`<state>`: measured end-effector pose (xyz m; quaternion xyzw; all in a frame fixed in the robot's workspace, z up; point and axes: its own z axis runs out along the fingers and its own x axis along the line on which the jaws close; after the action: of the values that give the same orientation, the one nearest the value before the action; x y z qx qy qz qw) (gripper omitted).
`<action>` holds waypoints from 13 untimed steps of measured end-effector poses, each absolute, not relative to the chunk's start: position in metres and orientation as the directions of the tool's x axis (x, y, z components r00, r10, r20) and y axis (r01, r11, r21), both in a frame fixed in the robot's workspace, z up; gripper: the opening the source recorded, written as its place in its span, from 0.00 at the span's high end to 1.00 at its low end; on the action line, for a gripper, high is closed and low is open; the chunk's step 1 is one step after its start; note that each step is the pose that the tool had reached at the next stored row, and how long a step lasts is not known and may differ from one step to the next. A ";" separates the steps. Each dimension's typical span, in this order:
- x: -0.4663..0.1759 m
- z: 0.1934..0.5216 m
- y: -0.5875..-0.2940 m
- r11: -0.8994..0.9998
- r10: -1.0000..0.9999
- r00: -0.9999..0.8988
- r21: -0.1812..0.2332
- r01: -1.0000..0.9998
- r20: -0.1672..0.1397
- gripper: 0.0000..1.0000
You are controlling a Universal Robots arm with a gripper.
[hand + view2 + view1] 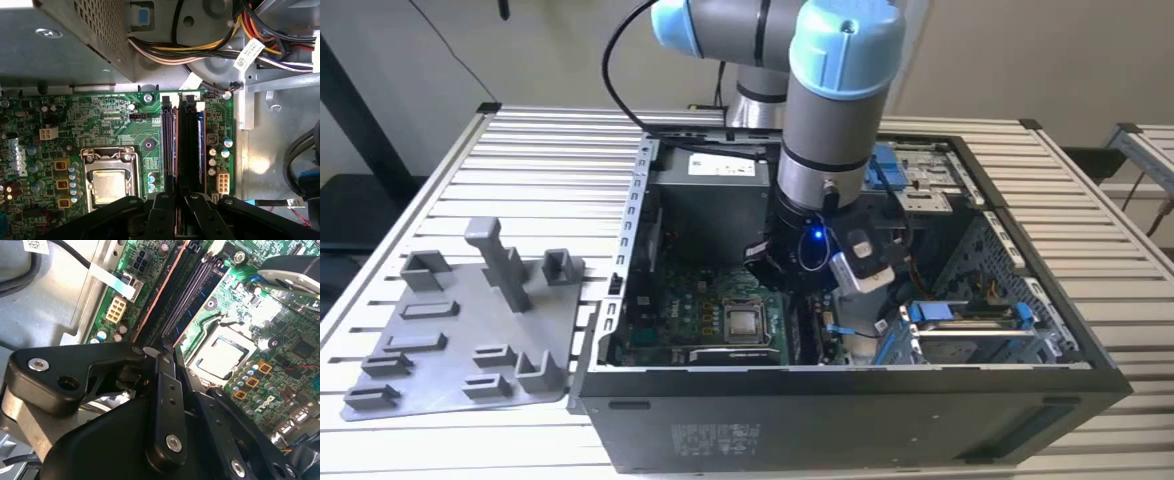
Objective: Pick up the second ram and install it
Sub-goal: 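Insert the second ram into the second slot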
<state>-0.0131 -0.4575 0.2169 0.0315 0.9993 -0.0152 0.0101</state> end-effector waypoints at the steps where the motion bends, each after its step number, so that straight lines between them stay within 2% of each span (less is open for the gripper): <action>1: -0.013 0.217 -0.458 0.998 0.058 -0.998 -0.030 0.058 -0.021 0.86; 13: -0.011 0.210 -0.458 1.000 0.012 -1.000 -0.025 0.013 -0.021 0.86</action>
<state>-0.0111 -0.4578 0.2101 0.0061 0.9998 -0.0125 0.0105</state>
